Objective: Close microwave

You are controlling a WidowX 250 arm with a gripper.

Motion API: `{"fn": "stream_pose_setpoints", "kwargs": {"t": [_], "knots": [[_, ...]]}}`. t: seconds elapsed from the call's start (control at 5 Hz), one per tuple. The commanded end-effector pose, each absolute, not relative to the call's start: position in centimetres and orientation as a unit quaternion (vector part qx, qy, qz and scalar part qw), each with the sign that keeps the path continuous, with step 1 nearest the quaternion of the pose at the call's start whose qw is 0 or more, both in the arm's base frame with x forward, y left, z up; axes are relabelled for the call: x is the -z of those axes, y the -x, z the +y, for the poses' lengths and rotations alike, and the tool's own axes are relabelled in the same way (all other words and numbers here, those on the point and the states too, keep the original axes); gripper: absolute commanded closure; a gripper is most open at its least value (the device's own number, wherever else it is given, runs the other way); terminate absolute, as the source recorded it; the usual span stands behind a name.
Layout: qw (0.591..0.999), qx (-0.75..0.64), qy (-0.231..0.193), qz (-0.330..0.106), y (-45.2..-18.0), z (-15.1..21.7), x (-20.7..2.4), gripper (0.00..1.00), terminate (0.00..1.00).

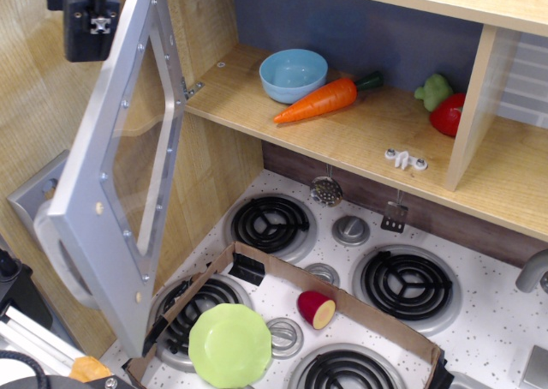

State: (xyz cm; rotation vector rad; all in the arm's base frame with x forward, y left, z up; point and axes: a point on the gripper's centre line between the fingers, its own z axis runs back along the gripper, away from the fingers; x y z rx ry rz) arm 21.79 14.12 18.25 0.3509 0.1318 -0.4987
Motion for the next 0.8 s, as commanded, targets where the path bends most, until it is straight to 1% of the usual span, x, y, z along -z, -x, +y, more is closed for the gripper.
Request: {"fn": "stream_pose_setpoints", "kwargs": {"t": [0.0, 0.2, 0.4, 0.6], "knots": [[0.954, 0.228, -0.187, 0.055, -21.6, 15.4, -18.7, 0.0, 0.0], [0.964, 0.211, -0.159, 0.021, -21.3, 15.3, -16.7, 0.0, 0.0], [0.973, 0.19, -0.131, -0.02, -21.6, 14.8, -14.5, 0.0, 0.0], [0.975, 0.182, -0.119, -0.045, -22.1, 14.3, -13.9, 0.0, 0.0]]}}
